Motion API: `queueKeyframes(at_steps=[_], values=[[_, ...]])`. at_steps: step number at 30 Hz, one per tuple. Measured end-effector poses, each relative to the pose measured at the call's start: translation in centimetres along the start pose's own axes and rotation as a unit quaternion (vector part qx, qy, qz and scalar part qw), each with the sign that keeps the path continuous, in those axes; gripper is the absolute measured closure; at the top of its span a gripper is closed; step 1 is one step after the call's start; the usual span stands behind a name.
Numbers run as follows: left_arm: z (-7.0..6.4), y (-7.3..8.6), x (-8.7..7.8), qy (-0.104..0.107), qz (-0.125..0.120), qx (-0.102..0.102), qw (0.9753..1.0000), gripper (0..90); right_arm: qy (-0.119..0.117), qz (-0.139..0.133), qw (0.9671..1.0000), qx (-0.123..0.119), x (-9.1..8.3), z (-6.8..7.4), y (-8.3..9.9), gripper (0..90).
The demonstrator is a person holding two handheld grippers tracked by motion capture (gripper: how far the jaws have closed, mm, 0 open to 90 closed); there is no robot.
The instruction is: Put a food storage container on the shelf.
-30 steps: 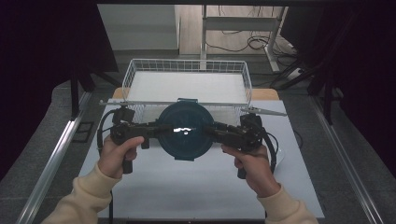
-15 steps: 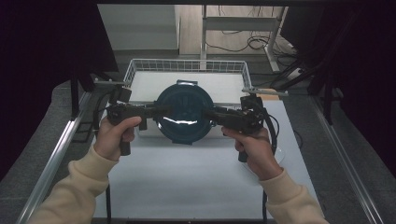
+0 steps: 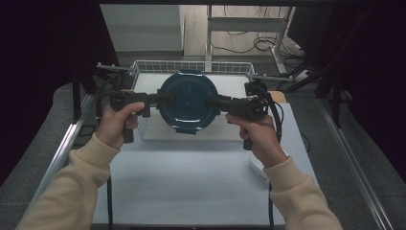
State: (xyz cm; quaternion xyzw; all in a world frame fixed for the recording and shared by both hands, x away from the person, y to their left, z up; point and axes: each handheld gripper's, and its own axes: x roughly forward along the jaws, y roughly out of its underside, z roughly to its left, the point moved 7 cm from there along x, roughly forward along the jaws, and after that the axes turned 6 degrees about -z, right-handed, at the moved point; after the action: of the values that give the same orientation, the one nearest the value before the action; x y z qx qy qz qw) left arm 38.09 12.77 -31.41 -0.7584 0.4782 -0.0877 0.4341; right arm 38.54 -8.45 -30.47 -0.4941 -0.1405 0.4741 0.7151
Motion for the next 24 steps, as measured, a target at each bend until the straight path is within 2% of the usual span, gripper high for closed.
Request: queueKeyframes(at_steps=[16, 24], values=[[0.5, -3.6, 0.3, -0.004, -0.011, 0.005, 0.9999, 37.1, -0.01, 0.013, 0.9997, -0.015, 1.6, -0.7, -3.7, 45.0], [1.0, -5.2, 1.1, -0.002, -0.013, -0.003, 0.9999, 37.1, -0.011, 0.012, 0.9997, -0.019, 2.2, -1.4, -5.5, 45.0]])
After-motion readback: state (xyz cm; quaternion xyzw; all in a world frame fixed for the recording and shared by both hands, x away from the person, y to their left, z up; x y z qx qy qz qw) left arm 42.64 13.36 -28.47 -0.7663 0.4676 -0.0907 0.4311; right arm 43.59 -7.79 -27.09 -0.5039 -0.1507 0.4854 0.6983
